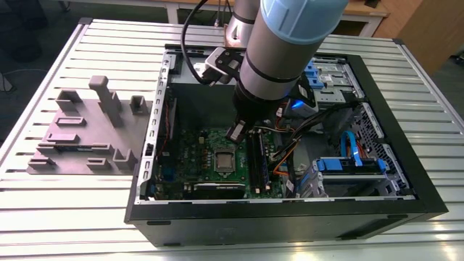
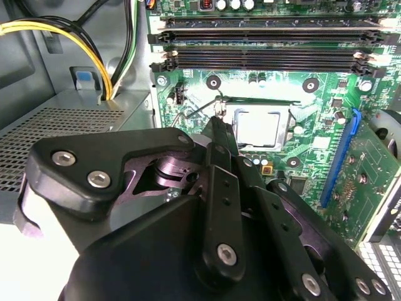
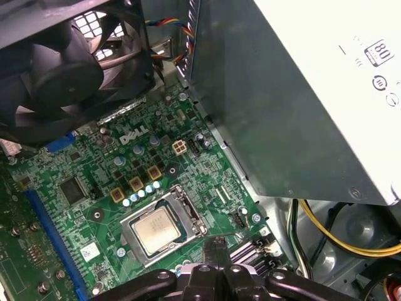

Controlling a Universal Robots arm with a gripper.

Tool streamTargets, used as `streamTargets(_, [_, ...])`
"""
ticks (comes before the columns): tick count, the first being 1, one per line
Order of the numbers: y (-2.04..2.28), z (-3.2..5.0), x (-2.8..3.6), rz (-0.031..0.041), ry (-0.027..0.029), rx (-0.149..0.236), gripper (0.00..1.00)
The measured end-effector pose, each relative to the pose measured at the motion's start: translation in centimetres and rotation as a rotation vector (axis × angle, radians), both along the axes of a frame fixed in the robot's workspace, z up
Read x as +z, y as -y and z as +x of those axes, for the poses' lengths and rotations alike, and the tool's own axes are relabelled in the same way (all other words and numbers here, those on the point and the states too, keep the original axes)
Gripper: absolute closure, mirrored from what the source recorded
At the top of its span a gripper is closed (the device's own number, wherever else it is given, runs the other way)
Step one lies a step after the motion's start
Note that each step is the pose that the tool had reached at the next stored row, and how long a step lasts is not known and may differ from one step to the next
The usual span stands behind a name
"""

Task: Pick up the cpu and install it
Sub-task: 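Close the cpu cover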

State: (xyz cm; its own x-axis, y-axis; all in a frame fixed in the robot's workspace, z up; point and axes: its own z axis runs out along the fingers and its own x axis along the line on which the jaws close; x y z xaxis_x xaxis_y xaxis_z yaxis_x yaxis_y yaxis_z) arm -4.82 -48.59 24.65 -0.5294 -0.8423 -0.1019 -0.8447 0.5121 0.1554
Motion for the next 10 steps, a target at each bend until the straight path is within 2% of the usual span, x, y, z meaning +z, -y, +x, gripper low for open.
streamTargets(10, [0.11, -0.01, 0.00, -0.0023, 0.0000, 0.000, 0.90])
